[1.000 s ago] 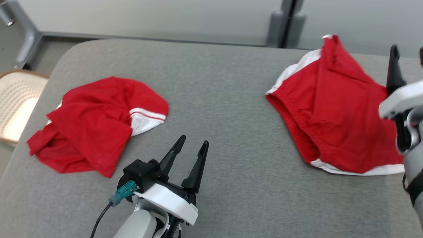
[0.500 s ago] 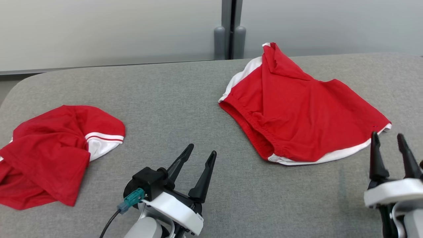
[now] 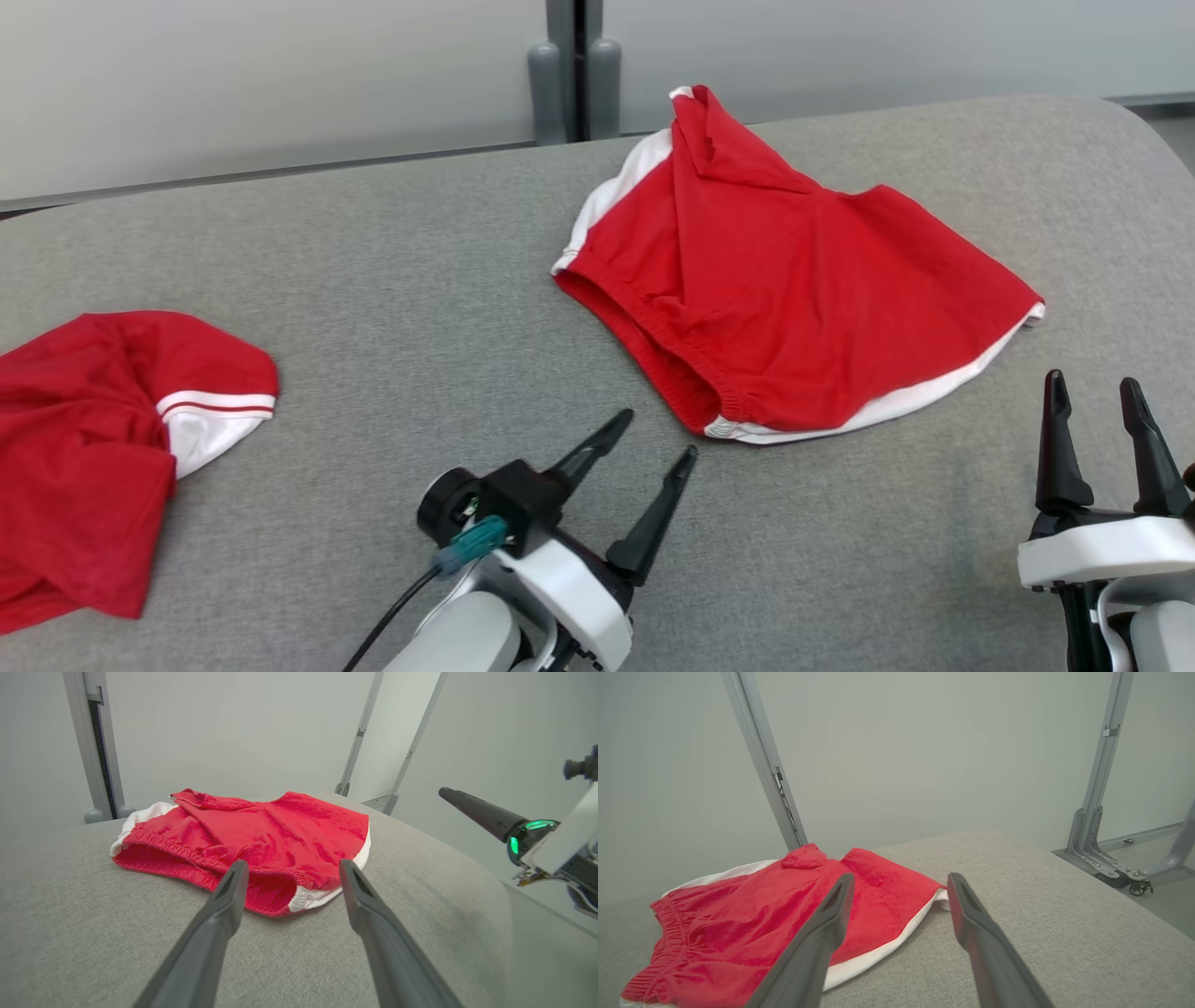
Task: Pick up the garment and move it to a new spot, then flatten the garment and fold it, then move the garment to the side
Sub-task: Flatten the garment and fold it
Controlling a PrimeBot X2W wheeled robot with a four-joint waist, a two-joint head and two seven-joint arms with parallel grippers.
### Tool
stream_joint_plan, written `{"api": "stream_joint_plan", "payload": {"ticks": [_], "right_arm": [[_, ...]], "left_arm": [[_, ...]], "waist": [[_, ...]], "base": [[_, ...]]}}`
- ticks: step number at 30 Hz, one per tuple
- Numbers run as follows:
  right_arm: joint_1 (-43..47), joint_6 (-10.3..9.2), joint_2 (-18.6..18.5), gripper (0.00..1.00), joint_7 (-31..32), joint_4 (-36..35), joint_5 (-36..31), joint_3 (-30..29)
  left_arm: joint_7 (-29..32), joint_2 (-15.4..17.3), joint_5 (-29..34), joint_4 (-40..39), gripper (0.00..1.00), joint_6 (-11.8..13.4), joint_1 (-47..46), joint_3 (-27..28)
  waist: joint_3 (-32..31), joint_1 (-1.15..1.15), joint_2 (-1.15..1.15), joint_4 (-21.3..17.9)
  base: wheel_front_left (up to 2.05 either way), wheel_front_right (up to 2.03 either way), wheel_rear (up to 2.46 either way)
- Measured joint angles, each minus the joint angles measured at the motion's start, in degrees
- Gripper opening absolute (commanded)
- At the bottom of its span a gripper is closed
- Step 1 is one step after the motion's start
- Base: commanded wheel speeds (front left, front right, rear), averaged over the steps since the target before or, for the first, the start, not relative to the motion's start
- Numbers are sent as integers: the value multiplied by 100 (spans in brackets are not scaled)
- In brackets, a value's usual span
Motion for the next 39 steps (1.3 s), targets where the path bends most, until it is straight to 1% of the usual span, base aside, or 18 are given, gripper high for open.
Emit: {"api": "stream_joint_plan", "payload": {"ticks": [1,2,6,8,13,20,21,22,26,31,34,39], "right_arm": [[-14,0,18,100,0,-4,-25,5],[-39,0,60,100,0,0,-34,-4],[-104,0,127,100,0,10,-74,-54],[-134,0,160,100,0,8,-81,-53],[-204,0,203,100,0,9,-97,-73],[-244,0,275,100,0,12,-113,-103],[-246,0,286,100,0,14,-114,-103],[-246,0,294,100,0,18,-115,-111],[-246,0,312,100,0,59,-133,-183],[-248,2,280,100,0,341,-153,-91],[-259,1,220,100,0,485,-204,-181],[-354,1,200,100,23,800,-276,-205]], "left_arm": [[0,-3,-15,92,100,0,-105,-164],[0,-1,-81,345,100,0,-342,-528],[1,-3,-247,1018,100,0,-861,-1149],[0,-1,-378,1296,100,0,-1115,-1345],[1,-2,-628,1842,100,-1,-1584,-1610],[0,-1,-867,2072,100,-1,-1818,-1697],[0,-1,-927,2082,80,-1,-1818,-1720],[0,-1,-973,2079,0,-1,-1819,-1731],[0,-7,-1092,1992,0,-1,-1848,-1675],[0,-5,-1101,1844,0,-1,-1770,-1403],[0,-1,-1088,1750,0,-1,-1656,-1256],[0,-1,-876,1502,0,-1,-1396,-783]], "waist": [[27,0,0,-44],[88,0,0,-137],[234,0,0,-319],[313,0,0,-410],[499,0,0,-629],[668,0,0,-839],[677,0,0,-854],[681,0,0,-863],[658,0,0,-832],[566,0,0,-670],[507,0,0,-580],[340,0,0,-299]], "base": [[0,0,0],[0,0,0],[0,0,0],[0,0,0],[0,0,0],[0,0,0],[0,0,0],[0,0,0],[0,0,0],[0,0,0],[0,0,0],[0,0,0]]}}
